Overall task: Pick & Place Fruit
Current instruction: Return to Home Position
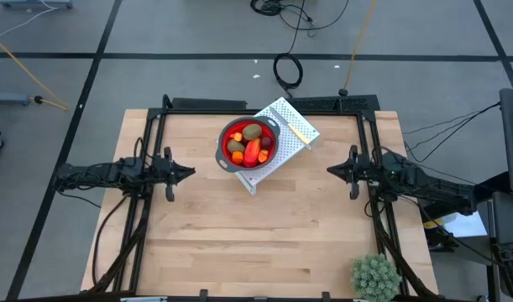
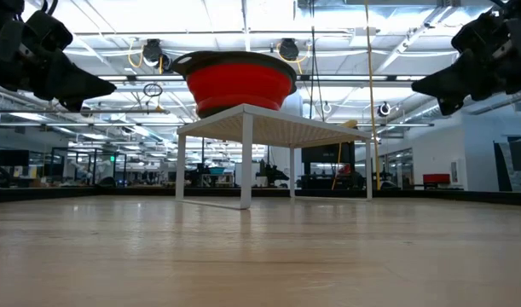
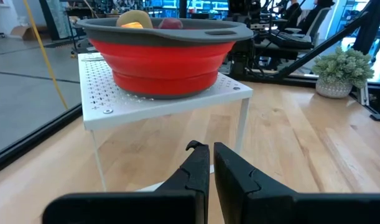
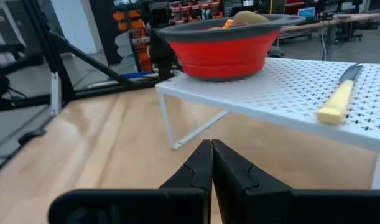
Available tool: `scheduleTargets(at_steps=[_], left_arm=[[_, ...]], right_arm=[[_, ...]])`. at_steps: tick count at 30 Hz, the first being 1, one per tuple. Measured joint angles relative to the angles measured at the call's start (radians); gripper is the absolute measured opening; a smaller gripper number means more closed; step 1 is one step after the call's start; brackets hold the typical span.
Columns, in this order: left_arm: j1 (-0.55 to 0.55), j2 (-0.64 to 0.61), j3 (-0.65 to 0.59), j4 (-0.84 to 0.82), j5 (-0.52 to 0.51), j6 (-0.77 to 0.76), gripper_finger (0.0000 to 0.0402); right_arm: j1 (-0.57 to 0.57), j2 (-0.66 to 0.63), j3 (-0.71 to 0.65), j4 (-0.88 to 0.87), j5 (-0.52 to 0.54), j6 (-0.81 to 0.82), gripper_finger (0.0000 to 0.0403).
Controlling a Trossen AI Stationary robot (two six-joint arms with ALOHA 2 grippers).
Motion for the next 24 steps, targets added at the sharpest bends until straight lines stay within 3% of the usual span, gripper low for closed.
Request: scheduleTargets(at_steps=[6, 24], left_arm=[[0.0, 0.0, 0.0, 0.0, 0.0, 0.006, 0.0021], [0.0, 0.0, 0.0, 0.002, 0.0, 0.007, 0.0021]], right_arm=[[0.0, 0.0, 0.0, -0.026, 0.078, -0.035, 0.0], [0.0, 0.0, 0.0, -0.017, 0.076, -0.023, 0.0]])
